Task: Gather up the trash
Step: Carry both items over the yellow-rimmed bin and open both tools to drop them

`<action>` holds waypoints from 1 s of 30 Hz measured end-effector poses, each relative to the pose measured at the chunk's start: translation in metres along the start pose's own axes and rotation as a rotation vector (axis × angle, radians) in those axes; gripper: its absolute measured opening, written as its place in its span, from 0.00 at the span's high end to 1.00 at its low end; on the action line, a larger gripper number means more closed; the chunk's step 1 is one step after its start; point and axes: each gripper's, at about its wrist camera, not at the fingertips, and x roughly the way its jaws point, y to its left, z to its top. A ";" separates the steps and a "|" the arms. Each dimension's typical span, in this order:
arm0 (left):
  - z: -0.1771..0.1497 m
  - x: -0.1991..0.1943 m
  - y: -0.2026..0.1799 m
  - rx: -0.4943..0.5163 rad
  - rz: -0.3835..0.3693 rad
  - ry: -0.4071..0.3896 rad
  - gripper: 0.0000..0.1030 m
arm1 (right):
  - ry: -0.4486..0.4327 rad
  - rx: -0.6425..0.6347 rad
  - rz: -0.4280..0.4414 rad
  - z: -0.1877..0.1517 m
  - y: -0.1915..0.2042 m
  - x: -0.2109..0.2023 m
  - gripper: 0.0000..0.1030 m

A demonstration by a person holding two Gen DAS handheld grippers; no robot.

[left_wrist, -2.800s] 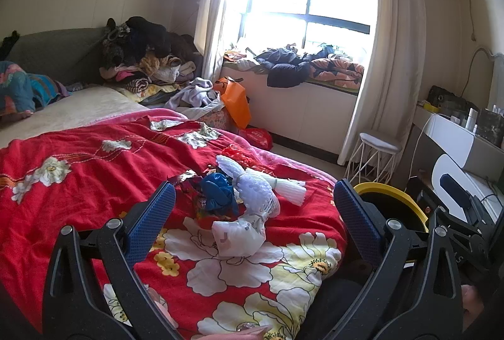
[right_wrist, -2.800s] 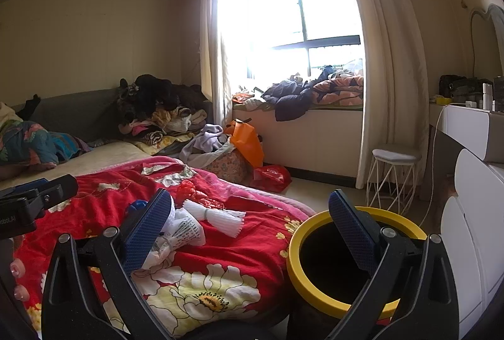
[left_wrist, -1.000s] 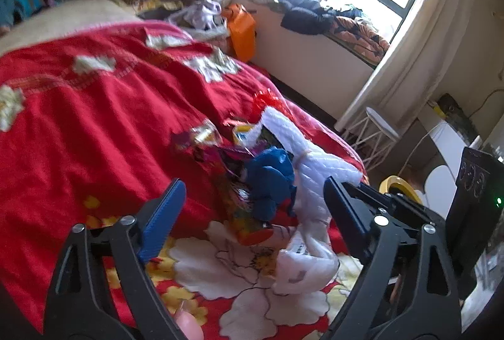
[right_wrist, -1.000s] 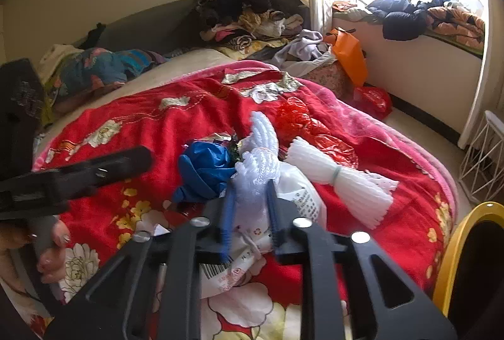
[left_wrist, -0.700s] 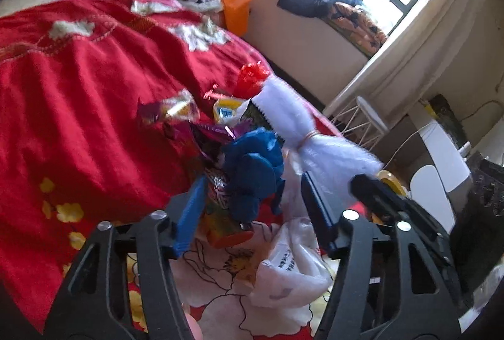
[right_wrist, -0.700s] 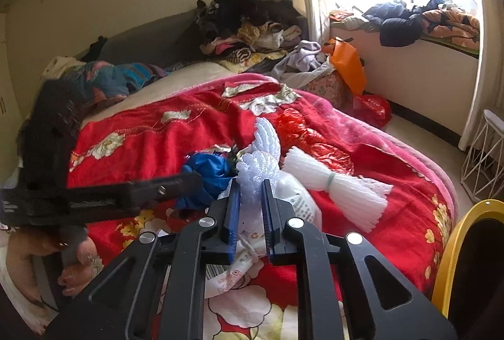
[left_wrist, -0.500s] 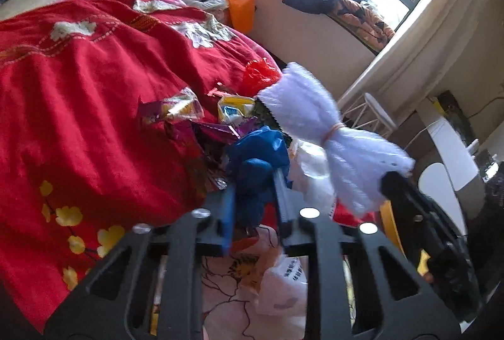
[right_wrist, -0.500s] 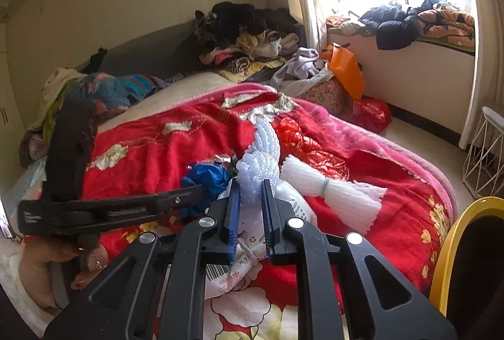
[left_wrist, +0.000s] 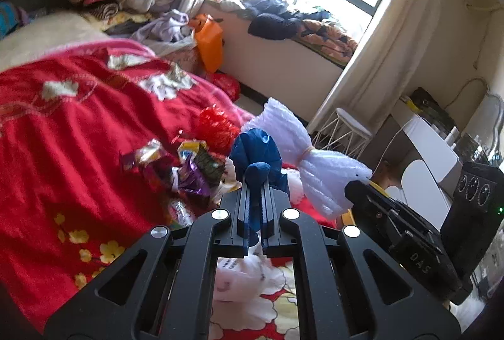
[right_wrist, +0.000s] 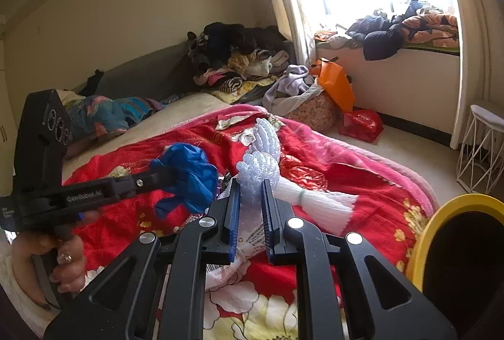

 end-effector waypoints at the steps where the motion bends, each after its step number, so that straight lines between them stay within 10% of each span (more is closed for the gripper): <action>1: 0.002 -0.003 -0.004 0.012 0.003 -0.006 0.98 | -0.009 0.002 -0.006 0.000 -0.003 -0.006 0.87; 30: -0.007 0.028 -0.128 0.179 -0.204 0.036 0.98 | -0.037 0.208 -0.366 -0.041 -0.111 -0.120 0.87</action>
